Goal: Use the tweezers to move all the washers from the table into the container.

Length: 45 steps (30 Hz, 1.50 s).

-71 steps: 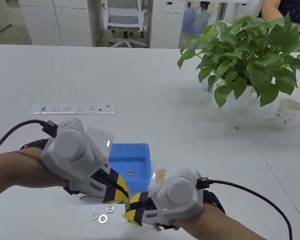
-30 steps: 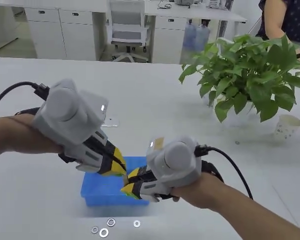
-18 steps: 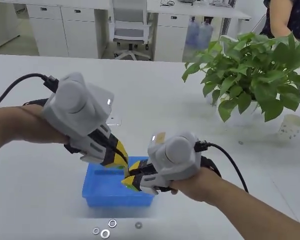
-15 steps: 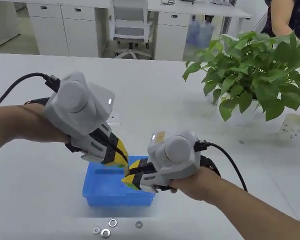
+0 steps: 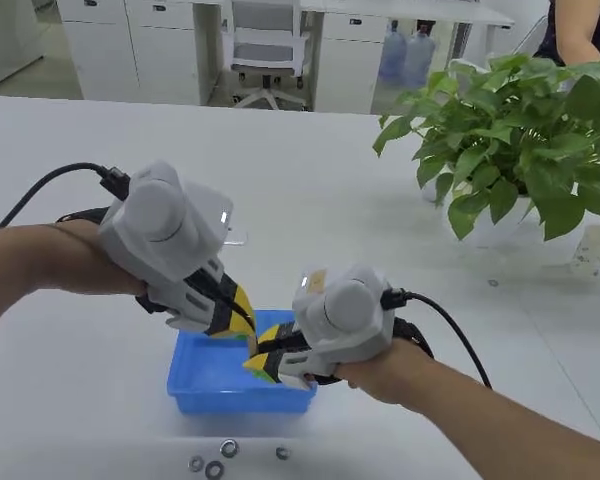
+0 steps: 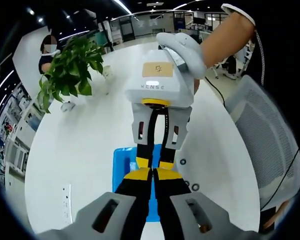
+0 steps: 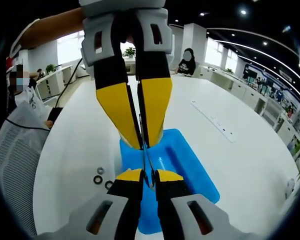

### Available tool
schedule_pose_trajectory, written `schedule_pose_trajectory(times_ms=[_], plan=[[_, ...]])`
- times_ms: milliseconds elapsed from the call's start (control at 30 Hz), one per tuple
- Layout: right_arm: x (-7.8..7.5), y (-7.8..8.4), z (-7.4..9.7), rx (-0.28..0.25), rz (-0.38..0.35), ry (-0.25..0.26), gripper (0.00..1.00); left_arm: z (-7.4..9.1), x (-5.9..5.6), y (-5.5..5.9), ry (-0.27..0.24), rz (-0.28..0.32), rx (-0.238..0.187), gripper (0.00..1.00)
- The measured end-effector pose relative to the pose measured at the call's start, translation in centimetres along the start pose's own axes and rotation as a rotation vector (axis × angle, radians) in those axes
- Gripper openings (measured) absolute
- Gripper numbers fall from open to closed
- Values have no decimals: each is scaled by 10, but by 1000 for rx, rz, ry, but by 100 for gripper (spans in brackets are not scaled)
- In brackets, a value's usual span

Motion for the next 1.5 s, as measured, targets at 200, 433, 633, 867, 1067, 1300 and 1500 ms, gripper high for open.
schedule_pose_trajectory(times_ms=[200,433,633,867,1067,1300,1500], plan=[[-1,7,-7,11,-11,-8,11,-6,2,9,1,12,0,6],[-2,12,-11,18,-26,-9,11,-11,2,12,3,16,4,6],[-2,15,-12,20,-37,-7,11,-13,1,13,9,14,9,6],[-2,16,-12,22,-40,-9,11,-14,1,13,10,13,11,6],[-2,17,-11,24,-38,-9,11,-15,0,12,10,12,13,6],[-2,15,-9,19,-36,-2,11,-13,1,10,7,6,13,6],[0,12,-5,12,-34,2,11,-10,-1,6,5,3,13,6]])
Point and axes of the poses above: the centre of the closed fingertips' face, and the gripper's own axes: z roughly backward along the fingers, x roughly to its left, y roughly out of its underside, the point moved 9 cm from there along z, roughly backward along the fingers, and after that the axes turned 3 degrees about -x, right-handed, at the moved point
